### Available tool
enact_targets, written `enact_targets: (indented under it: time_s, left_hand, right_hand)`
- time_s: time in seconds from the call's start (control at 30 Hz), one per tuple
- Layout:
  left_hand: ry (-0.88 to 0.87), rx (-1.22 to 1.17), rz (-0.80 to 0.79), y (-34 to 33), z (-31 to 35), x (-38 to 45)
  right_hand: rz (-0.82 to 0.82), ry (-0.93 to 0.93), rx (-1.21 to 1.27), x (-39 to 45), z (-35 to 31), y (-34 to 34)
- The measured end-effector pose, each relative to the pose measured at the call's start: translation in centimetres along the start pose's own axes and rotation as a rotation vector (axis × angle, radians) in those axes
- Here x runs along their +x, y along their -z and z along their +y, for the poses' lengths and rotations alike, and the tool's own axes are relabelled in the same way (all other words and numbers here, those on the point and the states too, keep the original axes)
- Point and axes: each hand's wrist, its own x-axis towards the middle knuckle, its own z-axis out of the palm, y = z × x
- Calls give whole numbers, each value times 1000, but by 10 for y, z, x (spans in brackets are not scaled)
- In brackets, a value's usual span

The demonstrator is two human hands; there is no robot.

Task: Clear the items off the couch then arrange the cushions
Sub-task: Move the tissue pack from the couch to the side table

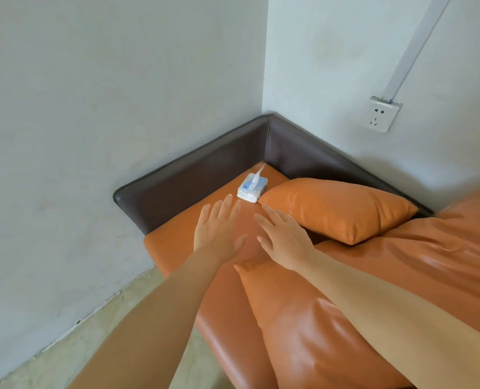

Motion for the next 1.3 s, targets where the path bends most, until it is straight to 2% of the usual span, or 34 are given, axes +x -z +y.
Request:
enact_targets:
  time_s: [0.3, 0.5, 0.73, 0.9, 1.07, 1.2, 1.3]
  left_hand:
    - [-87, -33, -81, -86, -47, 118]
    - [-83, -57, -126, -148, -74, 185]
    - [-262, 63, -140, -209, -68, 271]
    - [-271, 137, -155, -261, -62, 317]
    - [-288, 105, -230, -303, -54, 342]
    - [-319, 89, -259, -328, -51, 358]
    - [-386, 73, -251, -342, -51, 364]
  right_hand:
    - [-35, -126, -27, 117, 19, -73]
    - [-53, -169, -47, 186, 47, -117]
    - [-75, -186, -121, 240, 97, -154]
    - [-136, -173, -180, 277, 129, -196]
    - [-163, -225, -93, 300, 148, -236]
    - [-255, -289, -70, 312, 156, -264]
    - [-127, -296, -73, 320, 159, -285]
